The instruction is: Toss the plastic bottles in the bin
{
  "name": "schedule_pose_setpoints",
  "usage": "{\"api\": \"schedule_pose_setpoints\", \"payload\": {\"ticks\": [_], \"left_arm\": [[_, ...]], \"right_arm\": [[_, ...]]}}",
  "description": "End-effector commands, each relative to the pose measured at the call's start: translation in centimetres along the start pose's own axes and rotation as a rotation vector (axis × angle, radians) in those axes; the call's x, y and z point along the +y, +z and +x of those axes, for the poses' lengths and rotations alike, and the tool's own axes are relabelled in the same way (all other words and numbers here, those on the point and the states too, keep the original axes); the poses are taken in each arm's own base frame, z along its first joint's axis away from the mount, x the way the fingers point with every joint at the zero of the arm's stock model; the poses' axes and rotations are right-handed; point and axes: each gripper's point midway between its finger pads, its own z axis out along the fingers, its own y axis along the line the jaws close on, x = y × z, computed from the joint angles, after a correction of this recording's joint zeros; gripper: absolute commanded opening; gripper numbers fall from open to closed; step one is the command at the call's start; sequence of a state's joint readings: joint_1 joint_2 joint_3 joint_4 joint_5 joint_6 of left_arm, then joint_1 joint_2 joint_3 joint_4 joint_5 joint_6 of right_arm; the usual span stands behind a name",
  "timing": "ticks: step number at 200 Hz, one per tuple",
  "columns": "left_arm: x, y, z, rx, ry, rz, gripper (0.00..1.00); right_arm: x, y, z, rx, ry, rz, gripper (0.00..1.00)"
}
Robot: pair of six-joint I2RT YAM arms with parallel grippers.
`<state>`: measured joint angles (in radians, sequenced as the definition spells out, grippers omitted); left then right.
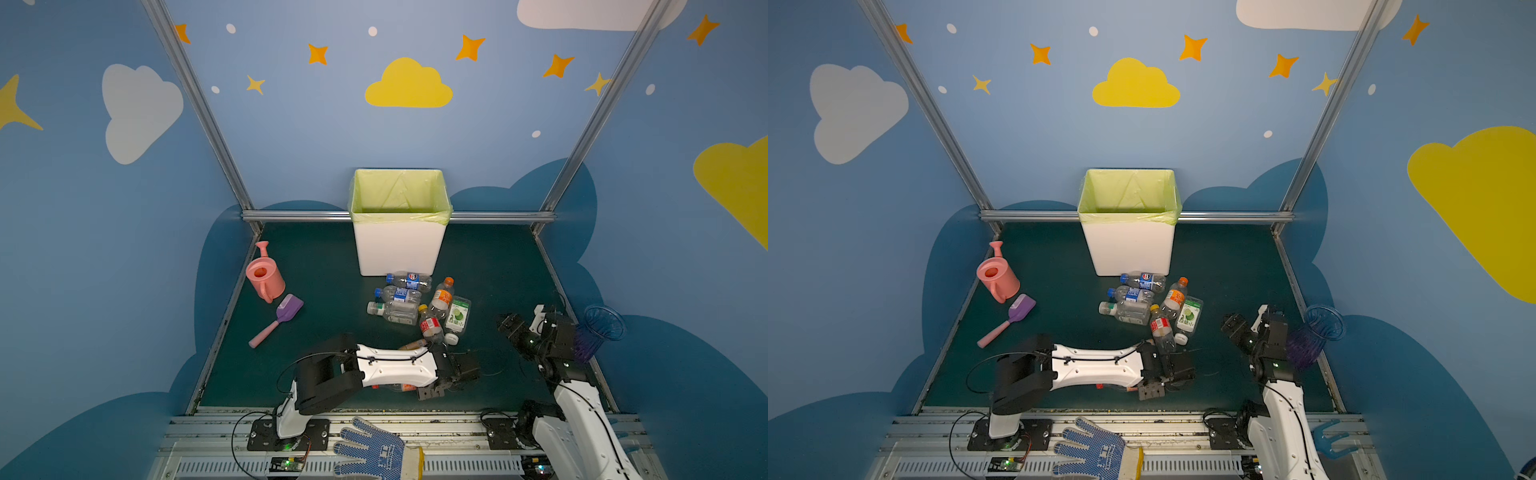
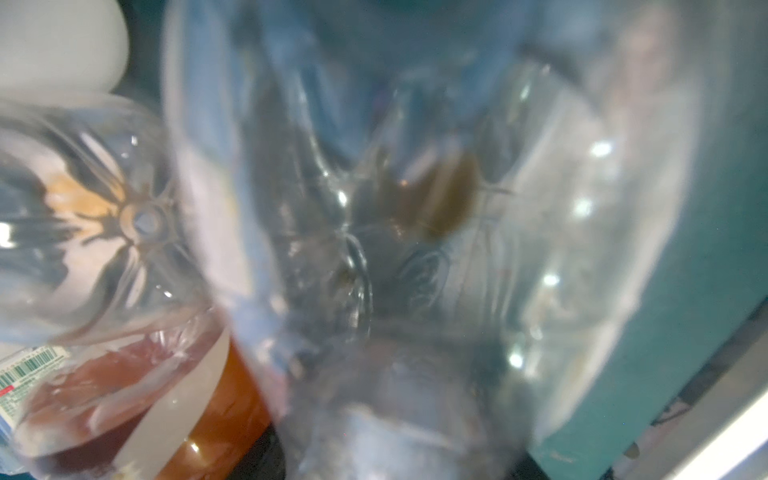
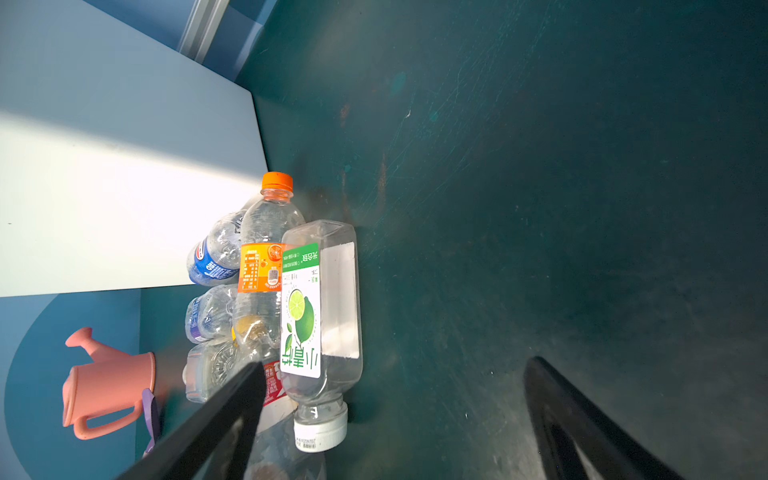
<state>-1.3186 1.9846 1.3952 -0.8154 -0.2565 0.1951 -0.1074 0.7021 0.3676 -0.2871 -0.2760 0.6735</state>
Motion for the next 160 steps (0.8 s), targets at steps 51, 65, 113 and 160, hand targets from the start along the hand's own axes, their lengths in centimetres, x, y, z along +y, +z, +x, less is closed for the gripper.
{"api": "schedule_pose_setpoints", "payload": {"ticks": [51, 65, 113, 160], "left_arm": [[0.6, -1.7, -1.2, -0.082, -0.024, -0.006, 0.43], [1.2, -2.7, -1.7, -0.121, -0.041, -0.021, 0.43], [4.8, -8.3, -3.1, -0.302, -0.135, -0.094, 0.42], [12.2, -16.9, -2.2, -0.532, -0.288, -0.225, 0.42]], "right_arm": [[0.2, 0.0, -0.4, -0.005, 0.016, -0.024, 0.95], [0.4, 0.0, -0.5, -0.004, 0.019, -0.033, 0.95], [1.3, 0.2, -1.2, 0.003, 0.029, -0.055, 0.95], [3.6, 0.5, -2.6, 0.030, 0.028, -0.109, 0.95]]}}
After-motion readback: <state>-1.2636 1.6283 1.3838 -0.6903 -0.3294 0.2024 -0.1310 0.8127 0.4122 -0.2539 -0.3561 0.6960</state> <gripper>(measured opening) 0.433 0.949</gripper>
